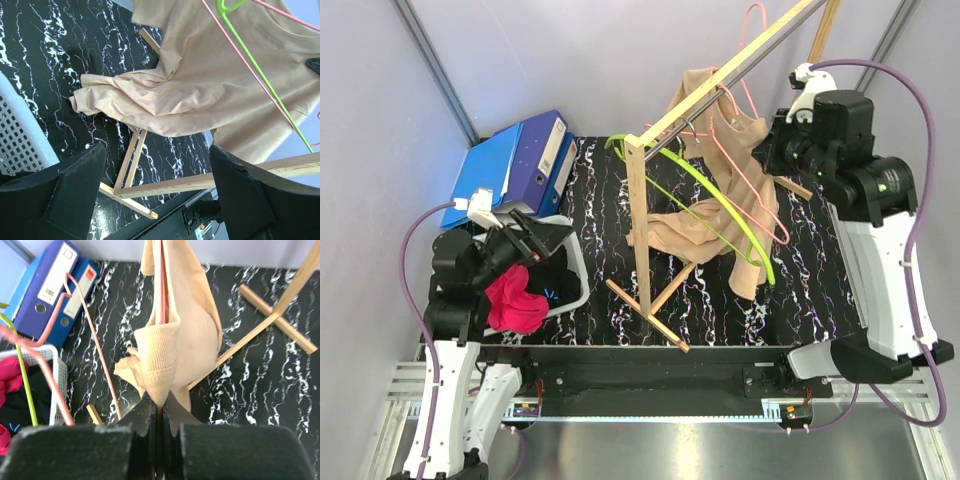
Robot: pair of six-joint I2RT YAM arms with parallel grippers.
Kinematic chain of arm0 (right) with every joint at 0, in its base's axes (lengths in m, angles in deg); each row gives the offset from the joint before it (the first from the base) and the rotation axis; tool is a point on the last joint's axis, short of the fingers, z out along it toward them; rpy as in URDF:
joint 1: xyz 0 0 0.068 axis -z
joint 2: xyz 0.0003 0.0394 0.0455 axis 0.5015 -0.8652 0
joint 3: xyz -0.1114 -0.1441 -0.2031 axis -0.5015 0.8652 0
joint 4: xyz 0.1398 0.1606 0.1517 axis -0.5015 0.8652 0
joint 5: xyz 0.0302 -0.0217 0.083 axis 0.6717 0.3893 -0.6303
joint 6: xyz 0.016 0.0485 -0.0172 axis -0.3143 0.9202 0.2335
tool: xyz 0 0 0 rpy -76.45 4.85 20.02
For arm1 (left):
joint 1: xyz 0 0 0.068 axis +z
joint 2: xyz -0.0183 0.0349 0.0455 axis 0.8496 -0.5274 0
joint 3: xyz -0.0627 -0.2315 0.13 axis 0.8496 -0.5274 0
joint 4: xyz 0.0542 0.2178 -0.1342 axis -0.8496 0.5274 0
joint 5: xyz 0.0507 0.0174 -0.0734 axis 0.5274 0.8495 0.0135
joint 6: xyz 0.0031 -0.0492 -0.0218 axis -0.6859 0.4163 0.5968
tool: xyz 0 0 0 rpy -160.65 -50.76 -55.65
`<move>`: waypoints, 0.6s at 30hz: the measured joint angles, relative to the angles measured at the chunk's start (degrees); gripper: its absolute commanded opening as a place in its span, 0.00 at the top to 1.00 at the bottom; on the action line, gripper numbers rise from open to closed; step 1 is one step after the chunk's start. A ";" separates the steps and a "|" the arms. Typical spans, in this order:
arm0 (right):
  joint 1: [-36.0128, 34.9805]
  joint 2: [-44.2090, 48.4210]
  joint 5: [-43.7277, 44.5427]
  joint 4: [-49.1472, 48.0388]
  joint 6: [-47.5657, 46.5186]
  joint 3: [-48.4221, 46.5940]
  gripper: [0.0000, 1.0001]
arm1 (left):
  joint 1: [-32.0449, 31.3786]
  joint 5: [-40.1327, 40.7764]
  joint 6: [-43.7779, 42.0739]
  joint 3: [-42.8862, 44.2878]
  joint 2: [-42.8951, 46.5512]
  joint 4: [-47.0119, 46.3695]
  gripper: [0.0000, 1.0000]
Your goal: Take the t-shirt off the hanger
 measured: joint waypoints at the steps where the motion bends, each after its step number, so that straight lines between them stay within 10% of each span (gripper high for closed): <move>1: 0.00 -0.79 -0.48 0.02 0.04 -0.02 1.00 | 0.00 -0.39 0.09 0.02 -0.33 -0.33 0.13; 18: 12.48 9.11 -14.60 -17.86 6.64 41.00 1.00 | 0.90 -4.00 11.98 2.91 -16.65 -21.51 0.18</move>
